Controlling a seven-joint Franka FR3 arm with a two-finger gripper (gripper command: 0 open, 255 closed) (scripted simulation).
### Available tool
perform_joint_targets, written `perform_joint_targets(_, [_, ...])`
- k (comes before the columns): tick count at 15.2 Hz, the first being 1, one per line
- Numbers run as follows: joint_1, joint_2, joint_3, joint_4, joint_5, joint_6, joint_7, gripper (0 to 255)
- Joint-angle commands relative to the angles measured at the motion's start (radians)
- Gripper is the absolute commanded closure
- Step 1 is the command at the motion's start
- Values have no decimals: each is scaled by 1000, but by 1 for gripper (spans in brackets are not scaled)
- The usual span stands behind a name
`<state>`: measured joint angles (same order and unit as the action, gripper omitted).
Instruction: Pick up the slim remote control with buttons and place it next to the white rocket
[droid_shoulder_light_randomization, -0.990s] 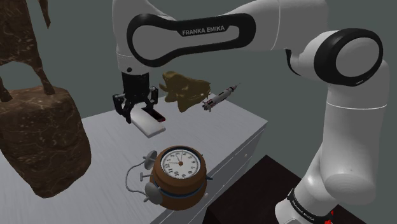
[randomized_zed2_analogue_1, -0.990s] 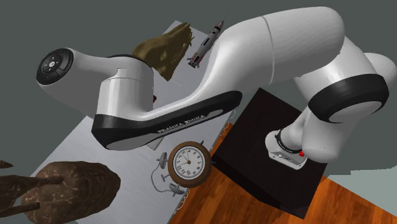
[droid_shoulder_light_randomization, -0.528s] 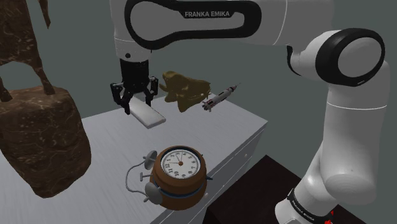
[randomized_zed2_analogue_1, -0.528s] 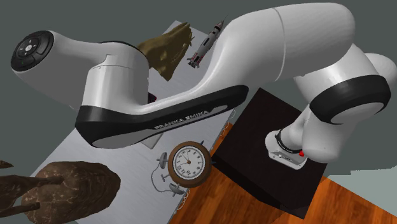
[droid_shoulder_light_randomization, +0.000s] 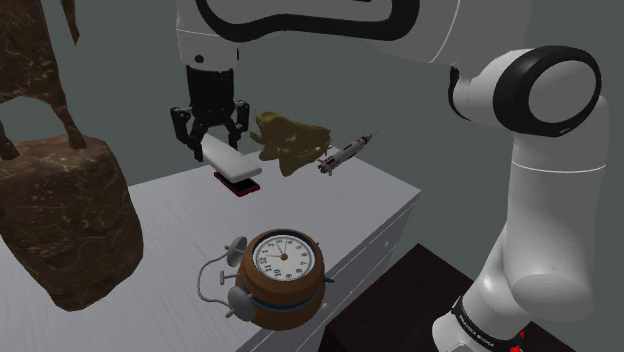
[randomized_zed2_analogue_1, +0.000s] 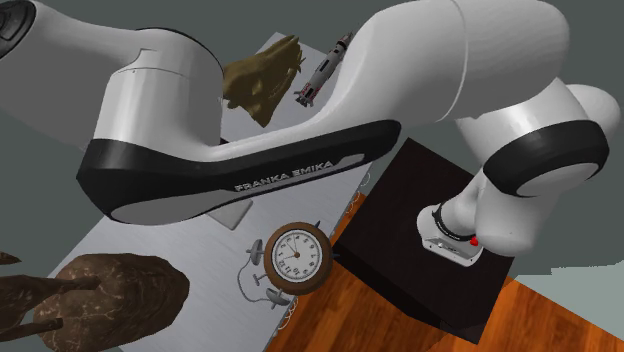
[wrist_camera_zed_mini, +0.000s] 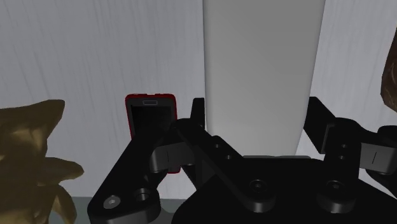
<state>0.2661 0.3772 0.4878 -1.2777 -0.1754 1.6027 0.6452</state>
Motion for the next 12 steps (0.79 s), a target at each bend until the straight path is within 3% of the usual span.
perform_joint_targets(1, [9, 11, 0, 46, -5, -35, 1, 255])
perform_joint_targets(2, [12, 15, 0, 64, -7, -50, 1, 255])
perform_joint_targets(7, [-117, -181, -16, -194, 83, 34, -112, 255])
perform_joint_targets(12, [-205, -341, -62, -381, 156, 79, -243, 255])
